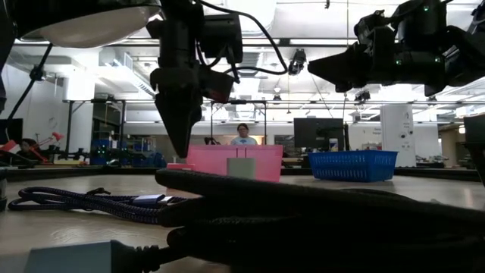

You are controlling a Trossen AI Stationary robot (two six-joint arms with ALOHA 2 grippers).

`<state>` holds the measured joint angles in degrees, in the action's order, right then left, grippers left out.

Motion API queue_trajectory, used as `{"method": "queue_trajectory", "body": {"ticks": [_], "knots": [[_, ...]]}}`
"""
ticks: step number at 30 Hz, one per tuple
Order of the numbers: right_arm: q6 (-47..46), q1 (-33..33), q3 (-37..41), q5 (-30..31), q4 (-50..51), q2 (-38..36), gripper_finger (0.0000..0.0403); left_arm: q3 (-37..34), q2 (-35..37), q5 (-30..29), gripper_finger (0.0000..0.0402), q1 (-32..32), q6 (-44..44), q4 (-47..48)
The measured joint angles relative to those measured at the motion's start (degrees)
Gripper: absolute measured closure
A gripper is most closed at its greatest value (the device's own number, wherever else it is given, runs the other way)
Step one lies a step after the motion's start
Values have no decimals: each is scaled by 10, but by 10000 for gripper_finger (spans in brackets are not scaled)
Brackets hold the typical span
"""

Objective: Pick and place items into bin
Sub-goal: Put the pink charger adapter into the black bin

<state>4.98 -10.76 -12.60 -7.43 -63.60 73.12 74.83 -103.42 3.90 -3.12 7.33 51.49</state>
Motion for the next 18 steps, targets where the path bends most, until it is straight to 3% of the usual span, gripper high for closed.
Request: {"method": "queue_trajectory", "body": {"ticks": [18], "knots": [[2, 0, 0, 1, 4, 0, 328, -2, -47, 1, 234, 14, 13, -17]]}}
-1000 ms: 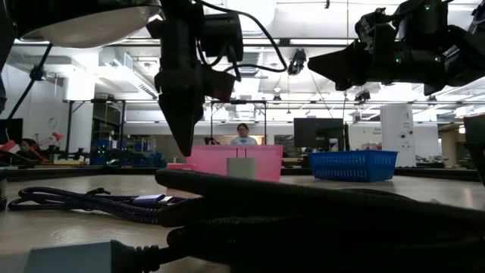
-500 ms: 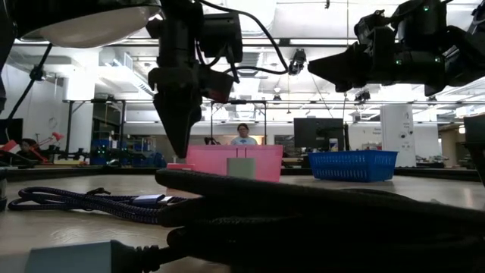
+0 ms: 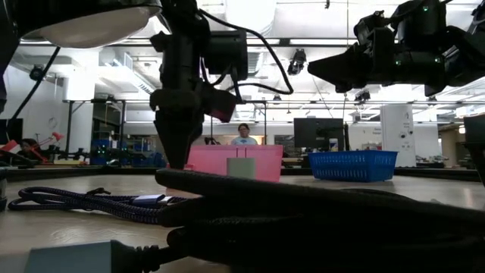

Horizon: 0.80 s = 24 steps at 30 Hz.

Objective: Pick and place items into bin
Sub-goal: Put the pink charger adapter into the black bin

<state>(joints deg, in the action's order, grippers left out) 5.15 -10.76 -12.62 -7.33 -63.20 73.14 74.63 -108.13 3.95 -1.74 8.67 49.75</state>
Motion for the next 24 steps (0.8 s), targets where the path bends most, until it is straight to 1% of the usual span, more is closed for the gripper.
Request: {"method": "queue_trajectory", "body": {"ticks": [5, 11, 18, 24], "knots": [[0, 0, 0, 0, 0, 0, 335, 0, -15, 0, 234, 0, 0, 2], [0, 0, 0, 0, 0, 0, 328, 0, -17, 0, 236, 0, -1, 2], [0, 0, 0, 0, 0, 0, 329, 0, -17, 0, 257, 0, -26, 1], [0, 0, 0, -1, 0, 0, 337, 0, -17, 2, 255, 0, -48, 3]]}}
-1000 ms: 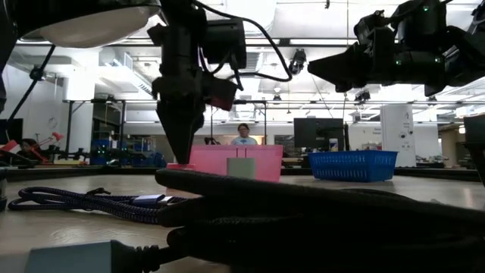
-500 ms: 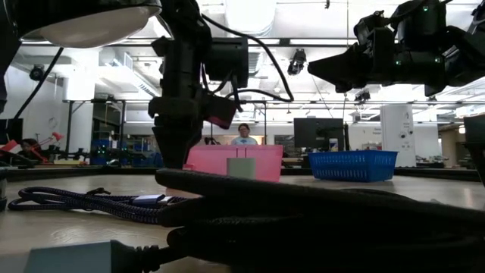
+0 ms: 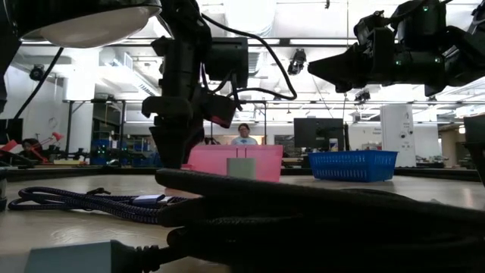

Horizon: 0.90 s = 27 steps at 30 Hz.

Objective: Pick and place items into bin
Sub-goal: Put the pink charger adapter into the black bin

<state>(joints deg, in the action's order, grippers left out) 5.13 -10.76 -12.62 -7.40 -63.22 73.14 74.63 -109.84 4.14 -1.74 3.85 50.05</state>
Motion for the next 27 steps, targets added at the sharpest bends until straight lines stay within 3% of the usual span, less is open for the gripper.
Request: {"method": "queue_trajectory", "body": {"ticks": [13, 22, 27], "knots": [[13, 0, 0, -9, 0, 0, 329, 24, 13, 21, 257, 0, -3, 54], [144, 12, 0, -220, -4, 0, 314, 49, 50, 23, 257, 0, -14, 59], [237, 59, -2, -234, -10, 0, 319, 73, 62, 30, 257, 0, -33, 58]]}}
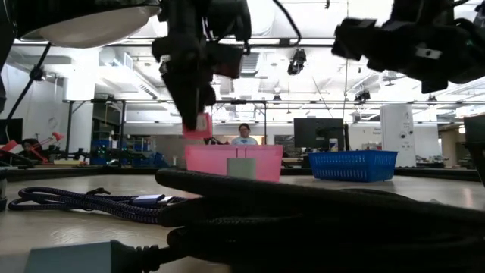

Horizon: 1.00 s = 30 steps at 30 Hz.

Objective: Pick and place items into bin
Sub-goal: Put the pink charger adapter into the black bin

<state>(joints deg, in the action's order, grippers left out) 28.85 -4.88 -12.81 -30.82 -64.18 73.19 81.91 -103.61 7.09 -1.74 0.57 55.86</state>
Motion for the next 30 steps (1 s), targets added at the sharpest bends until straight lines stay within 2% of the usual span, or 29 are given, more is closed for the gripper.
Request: {"method": "queue_trajectory", "body": {"ticks": [3, 8, 12, 18, 25, 30], "knots": [[55, 39, -1, 32, 8, 0, 325, 16, 6, 1, 257, 0, -8, 0], [179, 110, 0, 149, 24, 1, 330, 43, 7, 12, 257, 0, -14, 0], [235, 148, -5, 206, 28, 1, 323, 54, 7, 32, 258, 0, -14, 0], [299, 158, -35, 220, 116, 2, 289, 67, 7, 33, 258, 0, -15, -1], [308, 158, -113, 221, 274, 2, 228, 73, 7, 36, 258, 0, -15, 0], [318, 159, -149, 258, 317, 1, 196, 73, 7, 79, 258, 1, -29, -4]]}}
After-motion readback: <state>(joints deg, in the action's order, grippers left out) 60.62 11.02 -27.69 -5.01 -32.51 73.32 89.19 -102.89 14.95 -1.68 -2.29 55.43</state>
